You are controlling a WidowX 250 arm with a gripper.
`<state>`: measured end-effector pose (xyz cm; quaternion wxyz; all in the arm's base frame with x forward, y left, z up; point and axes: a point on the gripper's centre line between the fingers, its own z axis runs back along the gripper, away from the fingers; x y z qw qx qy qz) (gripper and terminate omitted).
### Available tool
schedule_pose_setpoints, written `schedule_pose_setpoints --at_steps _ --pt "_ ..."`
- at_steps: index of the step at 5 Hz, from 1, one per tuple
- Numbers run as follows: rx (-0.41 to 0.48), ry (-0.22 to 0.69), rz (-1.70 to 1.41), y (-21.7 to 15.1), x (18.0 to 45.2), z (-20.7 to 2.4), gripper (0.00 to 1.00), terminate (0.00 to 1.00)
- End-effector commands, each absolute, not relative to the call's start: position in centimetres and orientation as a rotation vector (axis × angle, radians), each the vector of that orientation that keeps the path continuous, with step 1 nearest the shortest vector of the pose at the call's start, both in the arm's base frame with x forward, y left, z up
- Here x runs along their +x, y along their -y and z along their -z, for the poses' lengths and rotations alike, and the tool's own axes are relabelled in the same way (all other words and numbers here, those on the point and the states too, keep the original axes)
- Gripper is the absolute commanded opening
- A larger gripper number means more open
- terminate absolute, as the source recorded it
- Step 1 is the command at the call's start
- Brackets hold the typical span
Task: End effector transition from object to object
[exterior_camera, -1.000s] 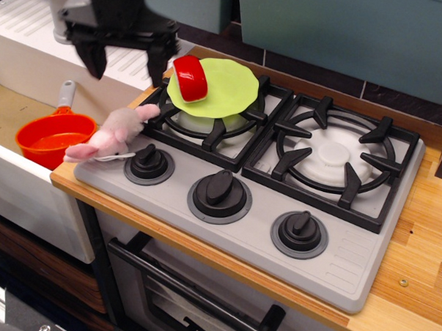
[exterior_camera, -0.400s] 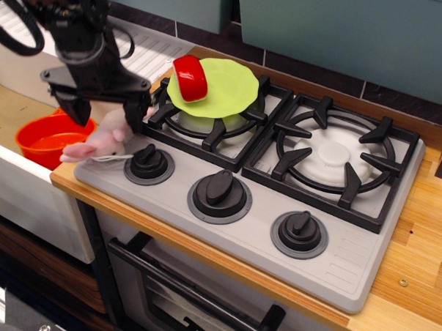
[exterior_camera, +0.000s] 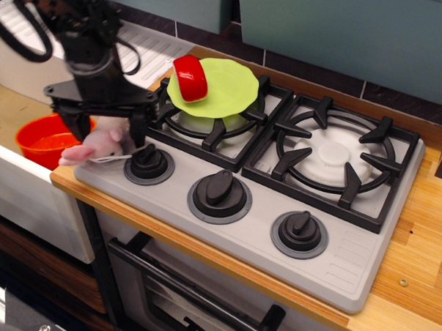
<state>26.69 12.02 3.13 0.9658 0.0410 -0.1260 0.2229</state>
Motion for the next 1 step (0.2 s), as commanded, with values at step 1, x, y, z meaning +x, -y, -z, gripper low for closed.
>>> schedule_pose_setpoints --at_steps 1 --pt "0.091 0.295 -0.448 -12.13 27.86 -4.06 1.00 1.00"
